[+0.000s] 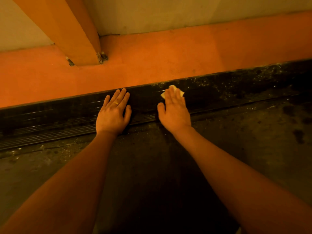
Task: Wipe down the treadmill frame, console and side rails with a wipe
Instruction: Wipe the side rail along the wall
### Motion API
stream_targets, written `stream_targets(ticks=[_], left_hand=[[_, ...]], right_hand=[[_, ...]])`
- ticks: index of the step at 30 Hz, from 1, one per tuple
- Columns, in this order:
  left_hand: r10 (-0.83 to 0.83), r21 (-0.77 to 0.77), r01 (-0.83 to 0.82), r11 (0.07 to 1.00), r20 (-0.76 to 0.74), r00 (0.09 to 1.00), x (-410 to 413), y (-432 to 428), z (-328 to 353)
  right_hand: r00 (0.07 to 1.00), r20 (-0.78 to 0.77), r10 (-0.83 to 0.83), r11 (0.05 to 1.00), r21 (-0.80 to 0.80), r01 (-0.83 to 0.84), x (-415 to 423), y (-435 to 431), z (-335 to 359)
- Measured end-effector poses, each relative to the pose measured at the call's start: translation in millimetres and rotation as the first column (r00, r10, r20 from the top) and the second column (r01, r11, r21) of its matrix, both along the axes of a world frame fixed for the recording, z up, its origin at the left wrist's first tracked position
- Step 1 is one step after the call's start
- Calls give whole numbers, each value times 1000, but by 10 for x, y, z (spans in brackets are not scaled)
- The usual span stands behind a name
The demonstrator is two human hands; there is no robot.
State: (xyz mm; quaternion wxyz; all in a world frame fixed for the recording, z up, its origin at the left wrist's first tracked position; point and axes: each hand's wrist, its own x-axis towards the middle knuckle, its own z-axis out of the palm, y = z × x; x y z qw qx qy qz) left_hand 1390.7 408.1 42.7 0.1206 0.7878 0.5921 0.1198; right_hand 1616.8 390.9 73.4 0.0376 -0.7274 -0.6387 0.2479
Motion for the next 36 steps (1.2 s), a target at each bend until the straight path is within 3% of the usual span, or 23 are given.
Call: stream_targets(ticks=[4, 7, 11, 17, 27, 30, 36], left_hand=[[10, -4, -10, 1000, 9, 1000, 9, 1, -1], [12, -4, -12, 1000, 14, 1000, 2, 4, -9], [5, -1, -5, 1000, 4, 1000, -8, 8, -19], [3, 7, -3, 1000, 11, 1000, -3, 4, -17], [-1, -3, 1, 1000, 3, 1000, 1, 4, -7], [-2, -6, 2, 1000, 2, 1000, 1, 4, -12], [1, -2, -1, 1000, -3, 1000, -3, 12, -23]], right_hand=[[996, 4, 86, 996, 29, -87, 30, -18, -17], [995, 8, -104, 992, 77, 103, 393, 30, -54], [948, -5, -317, 948, 20, 317, 648, 87, -47], [978, 45, -203, 979, 9, 202, 507, 38, -83], [922, 39, -386, 922, -31, 387, 760, 197, -13], [953, 35, -301, 953, -24, 302, 417, 55, -2], [994, -19, 105, 994, -13, -105, -413, -37, 26]])
